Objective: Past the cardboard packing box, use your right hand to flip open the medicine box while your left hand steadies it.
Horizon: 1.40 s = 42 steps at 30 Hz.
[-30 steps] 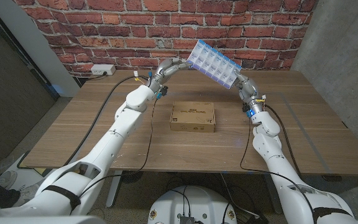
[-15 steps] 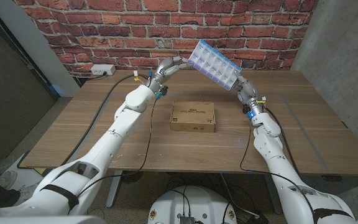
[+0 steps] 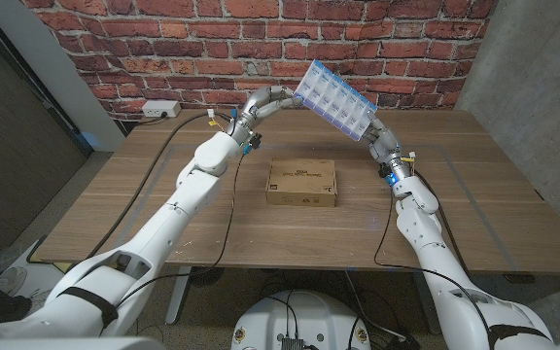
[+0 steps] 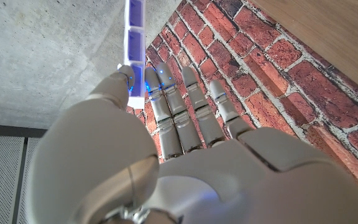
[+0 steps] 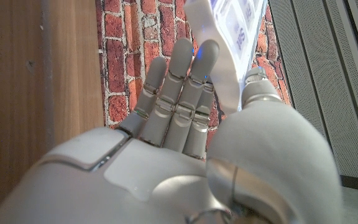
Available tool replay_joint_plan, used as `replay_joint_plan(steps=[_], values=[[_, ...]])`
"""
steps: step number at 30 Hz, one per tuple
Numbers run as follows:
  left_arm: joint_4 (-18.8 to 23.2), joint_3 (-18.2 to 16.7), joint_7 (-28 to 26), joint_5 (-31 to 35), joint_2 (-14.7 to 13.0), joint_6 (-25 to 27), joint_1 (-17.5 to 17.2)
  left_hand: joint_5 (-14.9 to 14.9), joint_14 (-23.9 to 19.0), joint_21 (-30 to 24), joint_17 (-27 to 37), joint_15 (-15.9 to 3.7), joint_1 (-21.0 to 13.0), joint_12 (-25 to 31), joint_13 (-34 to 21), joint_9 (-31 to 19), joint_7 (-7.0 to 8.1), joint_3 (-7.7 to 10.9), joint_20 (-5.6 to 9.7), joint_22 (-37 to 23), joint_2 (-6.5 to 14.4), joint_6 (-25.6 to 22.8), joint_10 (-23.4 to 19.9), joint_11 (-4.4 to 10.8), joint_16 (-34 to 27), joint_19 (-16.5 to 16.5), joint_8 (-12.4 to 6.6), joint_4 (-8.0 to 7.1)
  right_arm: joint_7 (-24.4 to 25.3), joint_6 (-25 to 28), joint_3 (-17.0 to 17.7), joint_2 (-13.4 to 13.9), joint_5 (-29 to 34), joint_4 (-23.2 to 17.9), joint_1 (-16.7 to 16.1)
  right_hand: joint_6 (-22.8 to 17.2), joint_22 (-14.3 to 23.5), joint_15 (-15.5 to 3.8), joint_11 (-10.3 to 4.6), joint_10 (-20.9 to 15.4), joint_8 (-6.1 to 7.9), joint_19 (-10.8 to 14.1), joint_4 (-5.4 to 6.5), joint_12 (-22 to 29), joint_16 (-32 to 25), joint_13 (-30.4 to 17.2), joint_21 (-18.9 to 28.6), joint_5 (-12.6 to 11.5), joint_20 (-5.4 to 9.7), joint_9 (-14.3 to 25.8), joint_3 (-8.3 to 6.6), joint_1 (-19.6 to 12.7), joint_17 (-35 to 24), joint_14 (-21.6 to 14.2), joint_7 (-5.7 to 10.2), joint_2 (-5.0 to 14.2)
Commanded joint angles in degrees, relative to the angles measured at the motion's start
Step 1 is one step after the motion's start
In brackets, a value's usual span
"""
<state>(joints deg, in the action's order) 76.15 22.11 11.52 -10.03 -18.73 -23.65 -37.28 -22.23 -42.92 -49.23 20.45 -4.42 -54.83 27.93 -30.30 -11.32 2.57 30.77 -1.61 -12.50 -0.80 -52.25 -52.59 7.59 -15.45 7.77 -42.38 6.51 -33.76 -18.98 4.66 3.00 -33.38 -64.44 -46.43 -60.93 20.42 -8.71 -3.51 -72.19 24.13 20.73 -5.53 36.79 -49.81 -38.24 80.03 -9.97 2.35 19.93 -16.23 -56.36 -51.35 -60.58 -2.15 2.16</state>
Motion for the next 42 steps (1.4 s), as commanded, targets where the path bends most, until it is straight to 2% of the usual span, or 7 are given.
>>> replay_joint_plan(steps=[1,12,16,19,22,26,42], values=[[-3.1,1.4,2.3,-0.8,-0.5,-4.4,1.8,-2.6,-1.2,-0.5,0.1,-9.02,-3.9,-0.6,0.5,-14.4,0.58,0.09,0.73,0.0,3.5,-3.4,-5.0,3.42,0.0,0.4,-5.29,-0.14,-2.1,3.4,0.2,0.2,-1.4,0.9,0.9,-2.7,-0.4,-4.33,-0.32,-0.5,0.35,0.5,-2.76,-0.3,-0.5,-0.2,0.7,-0.2,3.82,0.5,-4.07,-5.1,-0.2,-1.5,0.40,5.55],[-3.8,2.6,2.9,1.3,-1.9,-5.6,3.1,-3.7,-1.7,-0.7,0.0,-9.19,-4.4,-1.6,0.9,-12.7,0.00,0.17,1.82,0.3,2.9,-4.2,-5.5,3.15,0.4,-0.1,-4.73,0.18,-1.5,5.2,0.0,1.8,0.3,0.5,1.1,-2.9,-1.4,-4.34,-0.29,-0.5,0.17,0.5,-2.90,-0.3,-0.7,-0.5,1.6,-0.3,3.94,0.9,-4.13,-5.4,-0.4,-1.5,0.08,5.50],[-3.3,3.3,7.8,-0.7,-3.4,-2.1,4.3,-3.2,-0.5,-1.0,0.5,-9.02,-4.7,-3.9,1.6,-11.6,-0.34,-0.14,-1.47,0.2,4.2,-2.1,-3.4,2.52,0.7,-1.3,-3.35,-0.37,0.0,3.5,-0.1,2.5,2.1,-0.7,0.7,-2.9,-1.8,-4.32,-0.31,-0.4,0.02,0.0,-2.81,-0.3,-0.8,-0.7,1.9,-0.3,3.99,1.0,-4.09,-5.3,-0.6,-1.3,0.12,5.57],[-4.4,3.5,12.5,-2.5,-4.0,-0.2,5.6,0.9,1.9,-1.3,2.8,-7.71,-3.9,-5.9,3.2,-9.5,-1.66,-2.78,-4.99,-0.2,5.9,-2.0,-2.8,0.52,-0.2,-3.6,-1.90,-1.36,1.5,2.5,0.1,2.7,3.1,-1.6,0.3,-2.9,-2.2,-4.33,-0.26,-0.4,-0.11,-0.1,-2.82,-0.3,-0.9,-0.8,2.3,-0.3,3.98,1.1,-4.05,-5.4,-0.8,-1.2,0.00,5.54],[-4.9,3.7,16.1,-3.1,-4.4,0.8,6.6,9.2,7.1,-2.2,2.5,-4.17,9.7,-10.1,5.5,-4.6,-2.96,-12.16,-7.05,-0.6,-4.1,7.6,4.1,-3.03,2.4,-6.6,5.68,-6.59,2.2,1.6,0.3,2.9,3.6,-1.7,0.1,-2.9,-2.5,-4.32,-0.18,-0.5,-0.21,-0.2,-2.84,-0.5,-1.1,-0.6,2.5,-0.3,3.99,1.2,-4.03,-5.4,-1.1,-1.2,-0.07,5.50],[-6.2,3.7,20.0,-3.7,-4.3,1.6,7.7,9.3,14.9,-1.3,2.2,0.72,16.2,-13.1,5.1,-4.1,-5.13,-16.70,-10.20,-1.2,-7.5,17.6,13.5,-6.59,4.2,-12.5,11.18,-9.19,4.1,1.2,0.5,3.3,4.6,-2.6,-0.5,-3.0,-2.9,-4.31,-0.08,-0.5,-0.43,-0.5,-2.87,-0.6,-1.2,-0.5,2.8,-0.2,4.01,1.1,-4.00,-5.5,-1.2,-1.1,-0.27,5.46],[-12.6,2.5,35.6,-5.6,-1.7,5.5,12.4,7.4,28.1,-0.3,1.6,7.10,21.9,-15.8,4.2,-5.6,-6.92,-24.09,-10.49,-1.5,-8.5,35.7,27.3,-12.23,4.3,-17.5,19.73,-11.07,5.3,-1.3,1.3,4.7,5.8,-0.1,-0.3,-2.9,-4.0,-4.21,0.37,-0.2,-0.79,-1.5,-2.84,-0.7,-1.4,-0.7,4.0,-0.2,4.08,1.7,-3.71,-5.7,-1.4,-0.5,-0.46,5.48]])
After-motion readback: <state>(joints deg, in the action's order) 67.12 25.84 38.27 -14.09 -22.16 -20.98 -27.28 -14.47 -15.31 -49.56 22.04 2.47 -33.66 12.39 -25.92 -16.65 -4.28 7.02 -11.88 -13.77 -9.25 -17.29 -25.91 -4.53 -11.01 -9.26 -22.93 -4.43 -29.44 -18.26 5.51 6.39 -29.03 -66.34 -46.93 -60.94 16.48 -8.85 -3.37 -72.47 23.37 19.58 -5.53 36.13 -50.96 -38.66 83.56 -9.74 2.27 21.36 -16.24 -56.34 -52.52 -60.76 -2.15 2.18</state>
